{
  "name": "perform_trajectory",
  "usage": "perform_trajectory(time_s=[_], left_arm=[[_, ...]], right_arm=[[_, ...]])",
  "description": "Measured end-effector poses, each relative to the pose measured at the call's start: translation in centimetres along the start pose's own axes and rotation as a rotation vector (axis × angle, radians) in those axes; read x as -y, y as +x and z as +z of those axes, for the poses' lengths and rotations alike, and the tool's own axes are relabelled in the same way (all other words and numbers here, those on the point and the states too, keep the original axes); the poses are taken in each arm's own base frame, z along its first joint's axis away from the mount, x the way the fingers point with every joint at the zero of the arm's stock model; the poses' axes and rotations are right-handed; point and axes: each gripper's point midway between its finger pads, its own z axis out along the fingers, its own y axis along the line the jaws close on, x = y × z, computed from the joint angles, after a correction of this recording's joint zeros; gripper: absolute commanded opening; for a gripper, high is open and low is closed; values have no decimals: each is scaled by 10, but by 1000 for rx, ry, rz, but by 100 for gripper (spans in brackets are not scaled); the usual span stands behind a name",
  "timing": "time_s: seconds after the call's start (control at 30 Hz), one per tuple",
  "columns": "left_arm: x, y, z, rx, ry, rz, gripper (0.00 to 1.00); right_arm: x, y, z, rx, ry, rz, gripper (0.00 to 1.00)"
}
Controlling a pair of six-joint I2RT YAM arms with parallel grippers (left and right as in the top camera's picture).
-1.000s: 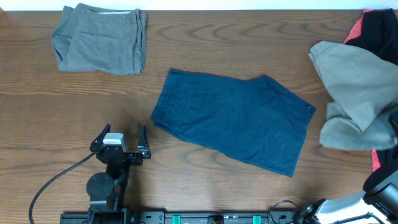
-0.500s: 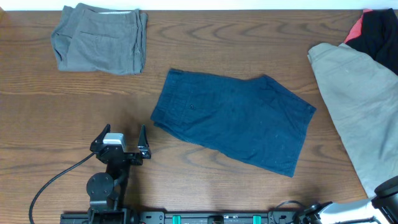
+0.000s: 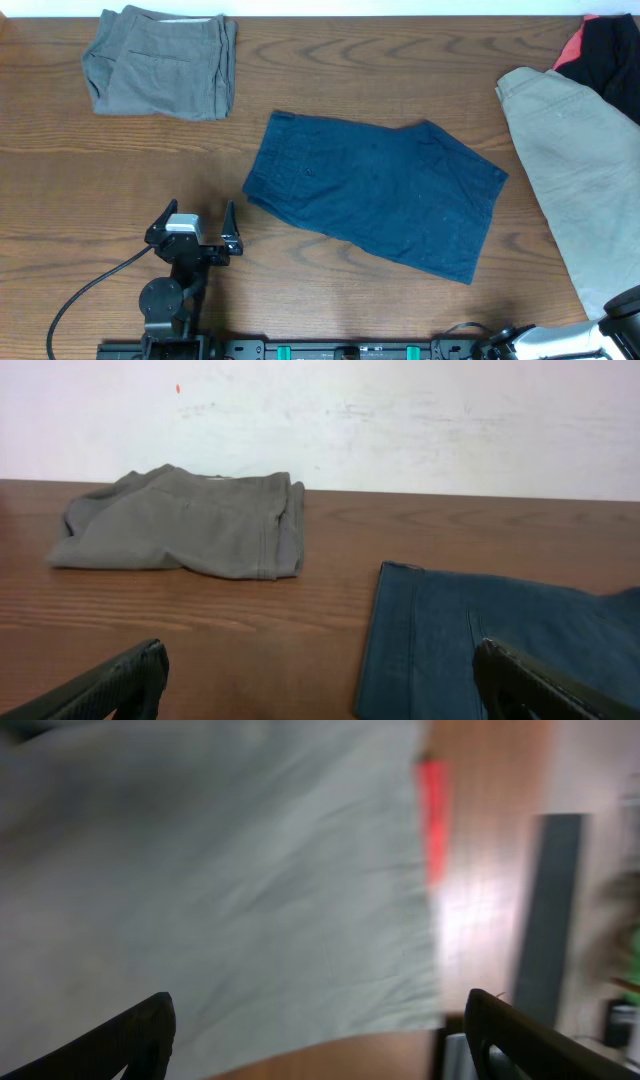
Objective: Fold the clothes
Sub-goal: 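Grasp the right edge of the dark blue shorts with the right gripper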
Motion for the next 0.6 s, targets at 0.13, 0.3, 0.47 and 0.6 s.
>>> perform_trajectory(time_s=[0.13, 0.3, 0.47, 0.6], left_arm=[[0, 0, 0, 0, 0, 0, 98], [0, 0, 0, 0, 0, 0, 98], [0, 0, 0, 0, 0, 0, 98], [0, 0, 0, 0, 0, 0, 98]], right_arm=[[-41, 28, -5, -78, -120, -88, 90], [-90, 88, -16, -156, -162, -356, 95], [-120, 152, -13, -224, -177, -579, 96], [-123, 196, 11, -281, -158, -727, 96]])
